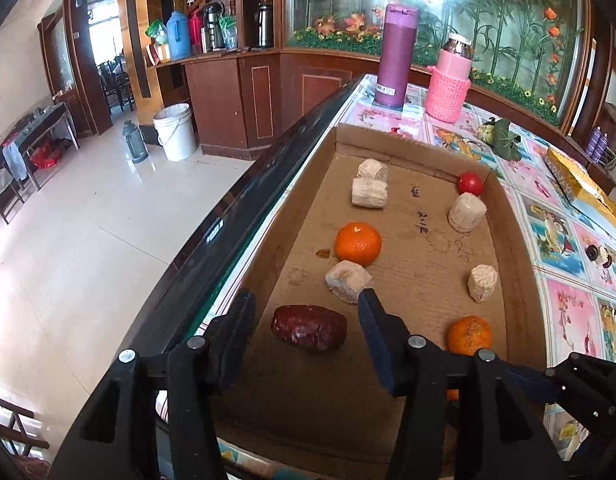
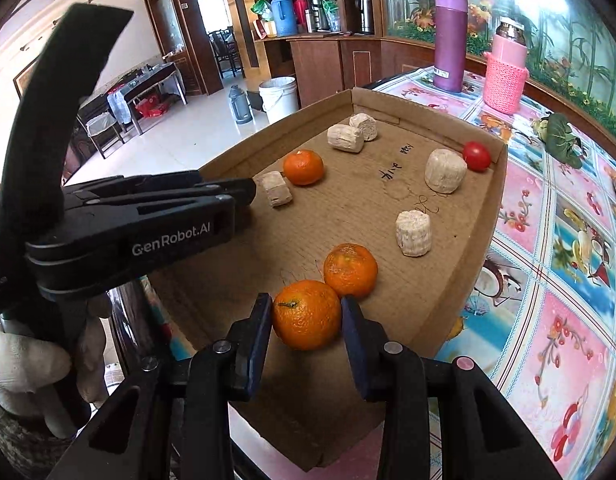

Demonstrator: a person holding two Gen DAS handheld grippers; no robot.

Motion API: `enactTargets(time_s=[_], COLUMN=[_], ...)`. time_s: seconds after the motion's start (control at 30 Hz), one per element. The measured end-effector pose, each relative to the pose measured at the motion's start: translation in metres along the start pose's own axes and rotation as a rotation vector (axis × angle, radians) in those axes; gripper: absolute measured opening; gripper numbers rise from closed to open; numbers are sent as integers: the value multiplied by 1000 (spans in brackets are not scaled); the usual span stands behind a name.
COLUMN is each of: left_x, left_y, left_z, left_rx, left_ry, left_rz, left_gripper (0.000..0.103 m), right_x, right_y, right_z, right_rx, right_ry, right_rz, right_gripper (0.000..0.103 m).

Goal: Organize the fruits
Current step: 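Carry the date and mandarin into the cardboard tray and open both grippers, then move both open grippers back toward the dates and round cake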

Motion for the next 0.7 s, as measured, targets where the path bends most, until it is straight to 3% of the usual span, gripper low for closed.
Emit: enactTargets(time_s=[0.3, 0.7], left_x=[-10, -15], left_y=[-14, -35], left_z=[-20, -35], left_rx=[-39, -61], left_ry=[-64, -101], left_rz=[53, 119], left_gripper=[61, 62], right_x=[0, 5], right_y=[-8, -31], right_z=[-23, -46], right_rx=[2, 12], right_ry=[-47, -91], right_rz=[36, 89], right_gripper=[41, 43])
Point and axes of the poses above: each gripper's, at about its wrist camera, not at the fingertips, and z roughly the way its jaws point, y to its left, x to its underside, the point moved 9 cm from there along z, roughly the way its jaws point, and after that the axes turned 1 degree about y, right-handed, at the moved point
